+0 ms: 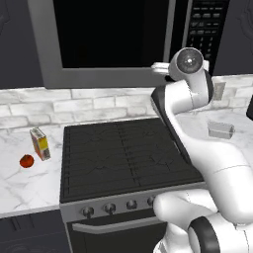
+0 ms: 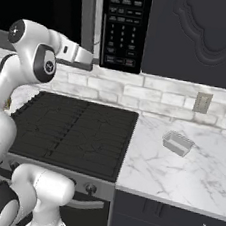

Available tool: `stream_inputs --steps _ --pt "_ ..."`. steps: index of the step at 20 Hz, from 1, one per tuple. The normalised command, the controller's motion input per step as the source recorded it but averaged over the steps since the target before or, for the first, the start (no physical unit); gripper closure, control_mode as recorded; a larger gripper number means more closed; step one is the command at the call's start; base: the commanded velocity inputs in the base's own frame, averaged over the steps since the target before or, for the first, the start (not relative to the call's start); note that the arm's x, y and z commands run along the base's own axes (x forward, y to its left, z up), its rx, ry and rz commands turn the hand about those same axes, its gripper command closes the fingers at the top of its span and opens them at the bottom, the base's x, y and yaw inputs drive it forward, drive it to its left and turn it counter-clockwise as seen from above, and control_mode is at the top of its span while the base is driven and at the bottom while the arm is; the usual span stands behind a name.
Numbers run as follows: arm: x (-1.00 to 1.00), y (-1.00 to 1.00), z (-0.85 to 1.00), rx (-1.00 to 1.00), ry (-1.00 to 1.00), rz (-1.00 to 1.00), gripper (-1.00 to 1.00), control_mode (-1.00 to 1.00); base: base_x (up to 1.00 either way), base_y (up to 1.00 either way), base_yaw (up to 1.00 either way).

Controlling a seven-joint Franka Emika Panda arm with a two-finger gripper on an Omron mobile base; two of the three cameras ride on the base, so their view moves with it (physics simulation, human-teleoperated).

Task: Close the microwave door.

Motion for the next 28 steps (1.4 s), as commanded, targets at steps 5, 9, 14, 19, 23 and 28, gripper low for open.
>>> stream_inputs --steps 5,9,14,19,23,28 --pt "0.44 -0.14 0.00 0.01 0.07 0.03 -1.00 -1.00 0.00 0.00 0.00" --pt "0.29 -0.04 0.00 0.00 0.03 0.04 -1.00 -1.00 0.00 0.00 0.00" --pt "0.38 -0.04 0.00 0.00 0.05 0.04 -1.00 -1.00 0.00 0.00 0.00" --pt "0.56 -0.08 0.00 0.00 0.04 0.03 -1.00 -1.00 0.00 0.00 0.00" --pt "0.54 -0.01 0.00 0.00 0.05 0.00 -1.00 -1.00 0.00 0.00 0.00" --pt "0.41 0.00 0.00 0.00 0.04 0.00 -1.00 -1.00 0.00 0.00 0.00"
